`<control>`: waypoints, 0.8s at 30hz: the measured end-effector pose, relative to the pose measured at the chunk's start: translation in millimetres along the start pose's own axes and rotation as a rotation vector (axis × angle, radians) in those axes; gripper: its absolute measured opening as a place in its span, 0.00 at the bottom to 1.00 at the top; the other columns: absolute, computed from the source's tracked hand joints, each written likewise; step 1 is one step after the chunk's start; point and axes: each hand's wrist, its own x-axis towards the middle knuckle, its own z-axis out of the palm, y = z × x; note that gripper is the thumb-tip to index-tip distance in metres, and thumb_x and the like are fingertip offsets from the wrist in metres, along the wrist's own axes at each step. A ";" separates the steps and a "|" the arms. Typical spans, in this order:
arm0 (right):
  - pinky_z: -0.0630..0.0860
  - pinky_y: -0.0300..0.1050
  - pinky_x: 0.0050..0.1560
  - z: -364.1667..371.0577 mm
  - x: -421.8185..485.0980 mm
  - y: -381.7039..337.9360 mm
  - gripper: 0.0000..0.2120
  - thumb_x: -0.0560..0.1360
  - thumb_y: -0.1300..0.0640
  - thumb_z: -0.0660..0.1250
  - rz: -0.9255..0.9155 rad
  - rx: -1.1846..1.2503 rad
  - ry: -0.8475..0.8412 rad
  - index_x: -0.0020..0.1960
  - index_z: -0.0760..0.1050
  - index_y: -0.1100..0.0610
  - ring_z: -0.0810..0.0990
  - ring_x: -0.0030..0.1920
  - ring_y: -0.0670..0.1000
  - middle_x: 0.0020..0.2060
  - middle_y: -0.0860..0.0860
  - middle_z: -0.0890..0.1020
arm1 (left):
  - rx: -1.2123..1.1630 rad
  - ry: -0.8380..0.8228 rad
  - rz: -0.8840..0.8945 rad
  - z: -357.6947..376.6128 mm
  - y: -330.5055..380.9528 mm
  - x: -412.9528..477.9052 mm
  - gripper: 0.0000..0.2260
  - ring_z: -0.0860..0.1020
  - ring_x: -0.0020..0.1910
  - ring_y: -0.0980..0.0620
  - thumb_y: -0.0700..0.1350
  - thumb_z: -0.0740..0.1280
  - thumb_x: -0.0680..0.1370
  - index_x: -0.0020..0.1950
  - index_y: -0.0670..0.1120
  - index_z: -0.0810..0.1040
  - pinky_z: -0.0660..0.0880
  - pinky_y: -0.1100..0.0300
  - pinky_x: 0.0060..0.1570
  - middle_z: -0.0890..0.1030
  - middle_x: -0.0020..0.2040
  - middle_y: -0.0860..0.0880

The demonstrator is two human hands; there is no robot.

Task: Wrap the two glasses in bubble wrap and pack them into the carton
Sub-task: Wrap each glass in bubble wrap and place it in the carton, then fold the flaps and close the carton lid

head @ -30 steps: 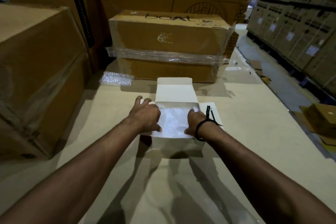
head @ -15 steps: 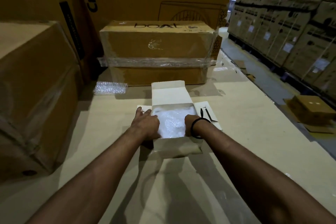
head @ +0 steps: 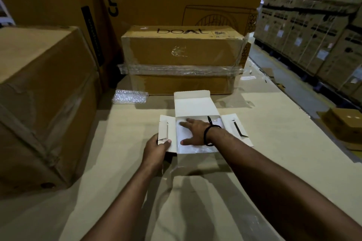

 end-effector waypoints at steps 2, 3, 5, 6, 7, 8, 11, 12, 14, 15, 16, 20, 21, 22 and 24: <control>0.52 0.59 0.73 7.0 9.0 -2.2 0.40 0.72 0.33 0.61 0.014 -0.049 -0.001 0.77 0.48 0.44 0.54 0.76 0.57 0.78 0.52 0.49 | 0.022 -0.029 0.074 -1.1 0.8 -0.5 0.11 0.82 0.51 0.48 0.40 0.67 0.73 0.50 0.54 0.81 0.78 0.49 0.55 0.85 0.48 0.54; 0.50 0.60 0.73 10.3 11.5 -3.1 0.39 0.72 0.33 0.61 0.018 -0.074 0.003 0.77 0.48 0.44 0.54 0.76 0.57 0.78 0.51 0.49 | 0.023 -0.044 0.111 -1.2 2.5 -1.0 0.13 0.82 0.51 0.50 0.38 0.67 0.74 0.51 0.56 0.80 0.78 0.50 0.54 0.85 0.49 0.55; 0.49 0.61 0.73 12.5 14.2 -3.0 0.38 0.73 0.34 0.60 0.026 -0.092 0.000 0.77 0.48 0.43 0.54 0.76 0.57 0.78 0.52 0.49 | -0.007 -0.095 0.187 0.3 6.8 -2.1 0.17 0.82 0.52 0.54 0.36 0.66 0.76 0.56 0.57 0.79 0.78 0.55 0.53 0.84 0.51 0.56; 0.48 0.61 0.73 10.3 13.2 -3.8 0.37 0.74 0.34 0.59 0.028 -0.087 -0.012 0.77 0.48 0.44 0.53 0.76 0.57 0.78 0.52 0.48 | -0.037 -0.137 0.211 2.1 8.8 -2.5 0.17 0.82 0.53 0.55 0.35 0.66 0.78 0.59 0.55 0.79 0.77 0.60 0.52 0.84 0.52 0.57; 0.49 0.60 0.73 6.4 9.5 -4.0 0.36 0.75 0.35 0.59 0.021 -0.070 -0.017 0.77 0.49 0.44 0.53 0.76 0.57 0.78 0.52 0.49 | -0.061 -0.179 0.226 4.3 13.0 -3.4 0.16 0.82 0.53 0.57 0.36 0.65 0.79 0.60 0.54 0.78 0.77 0.63 0.51 0.84 0.52 0.58; 0.51 0.58 0.73 1.5 4.5 -3.6 0.35 0.76 0.37 0.58 0.006 -0.025 -0.005 0.77 0.50 0.45 0.54 0.76 0.57 0.78 0.52 0.51 | -0.081 -0.214 0.237 6.1 17.0 -3.8 0.14 0.81 0.53 0.60 0.37 0.64 0.80 0.61 0.54 0.77 0.76 0.66 0.51 0.83 0.53 0.59; 0.61 0.51 0.72 -11.6 -18.4 11.9 0.27 0.78 0.43 0.60 -0.005 0.162 0.243 0.74 0.61 0.48 0.62 0.73 0.54 0.75 0.51 0.63 | -0.006 -0.253 0.275 12.9 27.1 3.5 0.17 0.77 0.61 0.60 0.48 0.64 0.81 0.70 0.52 0.73 0.72 0.63 0.60 0.79 0.62 0.57; 0.64 0.50 0.70 -14.5 -26.5 23.1 0.24 0.78 0.44 0.61 0.040 0.192 0.378 0.72 0.66 0.49 0.66 0.71 0.53 0.72 0.50 0.67 | 0.060 -0.252 0.279 16.9 30.3 7.6 0.18 0.75 0.63 0.58 0.50 0.64 0.81 0.72 0.51 0.72 0.71 0.62 0.62 0.77 0.65 0.57; 0.67 0.49 0.66 -13.5 -40.1 53.5 0.20 0.77 0.47 0.63 0.226 0.247 0.568 0.68 0.71 0.50 0.70 0.68 0.54 0.68 0.50 0.73 | 0.176 -0.243 0.281 26.5 34.8 15.2 0.20 0.72 0.65 0.58 0.50 0.62 0.82 0.74 0.50 0.69 0.67 0.64 0.61 0.73 0.67 0.58; 0.69 0.49 0.65 -10.9 -46.2 69.2 0.20 0.77 0.48 0.63 0.343 0.283 0.601 0.68 0.71 0.51 0.71 0.66 0.55 0.67 0.51 0.74 | 0.228 -0.241 0.283 32.1 36.2 19.3 0.21 0.69 0.68 0.57 0.49 0.61 0.83 0.75 0.49 0.67 0.65 0.65 0.63 0.70 0.70 0.57; 0.70 0.50 0.64 -8.0 -51.0 84.4 0.21 0.77 0.49 0.63 0.453 0.330 0.591 0.69 0.70 0.52 0.72 0.66 0.57 0.67 0.54 0.74 | 0.297 -0.243 0.284 37.8 36.7 24.1 0.22 0.65 0.72 0.55 0.49 0.60 0.83 0.77 0.48 0.64 0.62 0.63 0.68 0.66 0.74 0.55; 0.72 0.47 0.54 4.9 -63.6 118.5 0.17 0.78 0.50 0.62 0.665 0.567 0.298 0.58 0.74 0.63 0.75 0.61 0.61 0.57 0.62 0.77 | 0.781 -0.334 0.317 57.8 30.6 36.1 0.24 0.48 0.79 0.50 0.48 0.53 0.85 0.80 0.46 0.52 0.48 0.55 0.76 0.49 0.80 0.48; 0.71 0.46 0.48 8.4 -66.0 122.3 0.14 0.78 0.51 0.62 0.652 0.589 0.250 0.48 0.76 0.63 0.78 0.54 0.60 0.49 0.62 0.79 | 0.876 -0.348 0.340 62.8 28.4 36.8 0.24 0.46 0.79 0.48 0.48 0.52 0.85 0.80 0.45 0.51 0.47 0.53 0.77 0.47 0.81 0.46; 0.70 0.45 0.42 12.0 -66.8 122.6 0.14 0.77 0.53 0.63 0.634 0.648 0.260 0.40 0.74 0.62 0.79 0.44 0.58 0.39 0.60 0.78 | 0.944 -0.345 0.361 65.4 25.7 37.6 0.25 0.45 0.79 0.47 0.48 0.52 0.85 0.80 0.44 0.51 0.48 0.51 0.77 0.47 0.81 0.45; 0.67 0.43 0.34 15.5 -68.7 121.2 0.12 0.73 0.58 0.68 0.617 0.878 0.387 0.33 0.74 0.62 0.70 0.29 0.54 0.26 0.54 0.73 | 1.054 -0.320 0.406 67.6 20.4 38.2 0.25 0.45 0.79 0.46 0.49 0.51 0.84 0.80 0.44 0.50 0.49 0.49 0.76 0.47 0.81 0.44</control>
